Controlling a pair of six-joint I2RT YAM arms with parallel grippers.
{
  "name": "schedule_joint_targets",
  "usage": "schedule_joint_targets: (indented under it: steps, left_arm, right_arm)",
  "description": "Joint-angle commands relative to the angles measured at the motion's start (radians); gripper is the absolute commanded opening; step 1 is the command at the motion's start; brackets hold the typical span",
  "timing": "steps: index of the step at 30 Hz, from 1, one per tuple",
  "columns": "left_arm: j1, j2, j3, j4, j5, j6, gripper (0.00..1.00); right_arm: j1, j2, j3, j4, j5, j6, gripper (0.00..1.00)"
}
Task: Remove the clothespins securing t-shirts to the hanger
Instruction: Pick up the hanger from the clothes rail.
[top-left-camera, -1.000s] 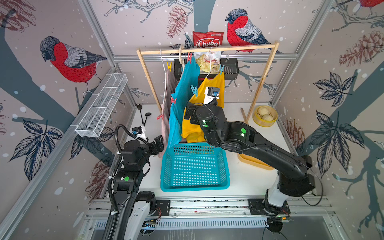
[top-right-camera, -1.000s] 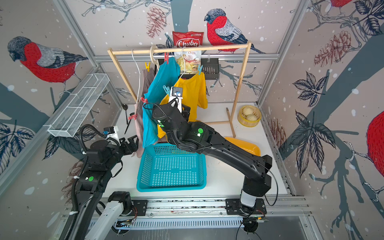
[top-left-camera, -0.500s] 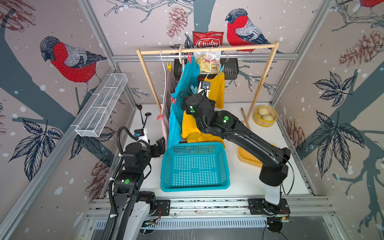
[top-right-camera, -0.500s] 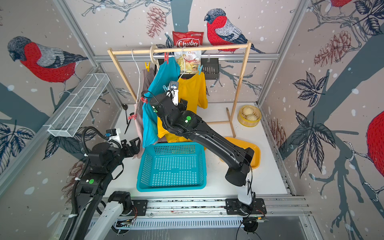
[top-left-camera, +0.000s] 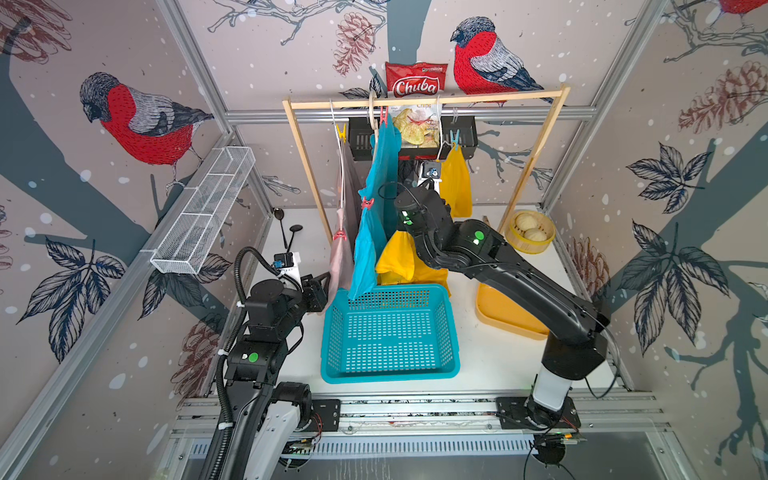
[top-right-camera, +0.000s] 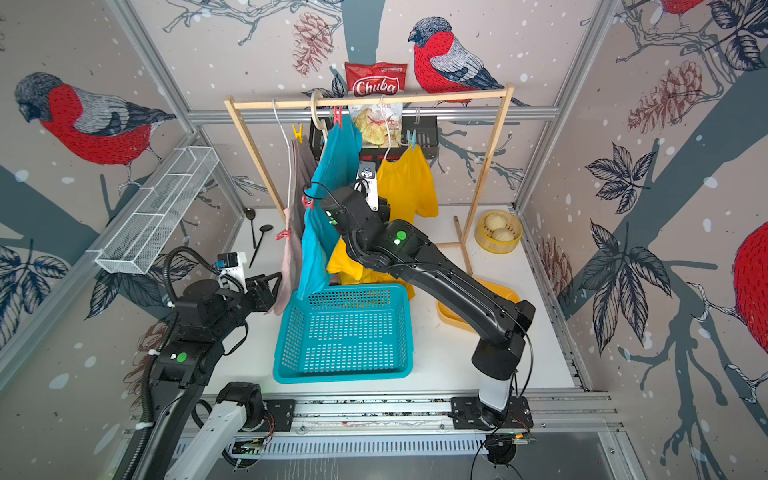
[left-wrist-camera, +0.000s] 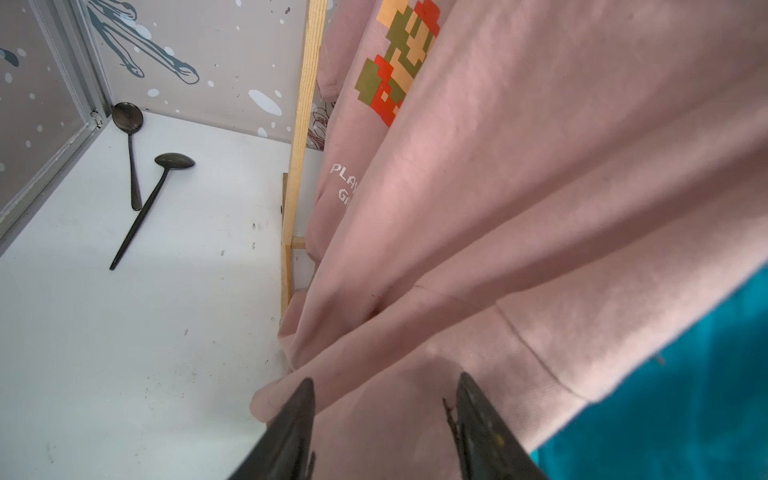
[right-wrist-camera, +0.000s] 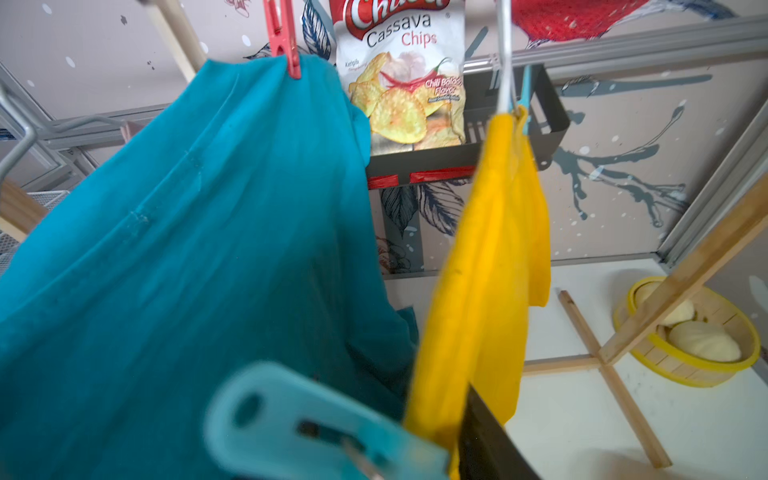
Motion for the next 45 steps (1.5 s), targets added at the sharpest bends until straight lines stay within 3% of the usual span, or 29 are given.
schedule_joint_targets:
  steps: [1, 6, 17, 27, 40, 45]
  left_arm:
    - [0.000, -0.001, 0.010, 0.010, -0.004, -0.014, 0.54]
    - [0.000, -0.002, 0.019, 0.002, -0.035, -0.006, 0.56]
    - [0.000, 0.025, 0.094, 0.035, -0.006, 0.007, 0.57]
    - [0.000, 0.085, 0.207, 0.052, 0.008, 0.040, 0.58]
    - [0.000, 0.108, 0.236, 0.115, 0.024, 0.038, 0.58]
    - [0.000, 0.120, 0.234, 0.137, 0.027, 0.052, 0.59]
  right_arm:
    - [-0.006, -0.060, -0.055, 0.089, 0.058, -0.068, 0.10]
    - [0.000, -0.093, -0.072, 0.167, 0.019, -0.193, 0.00]
    - [0.035, -0.121, -0.030, 0.306, 0.074, -0.474, 0.00]
    - [0.035, -0.165, -0.022, 0.347, 0.071, -0.635, 0.00]
    - [0.039, -0.323, -0.035, 0.300, -0.118, -0.773, 0.00]
    - [-0.017, -0.395, -0.106, 0.304, -0.196, -0.810, 0.00]
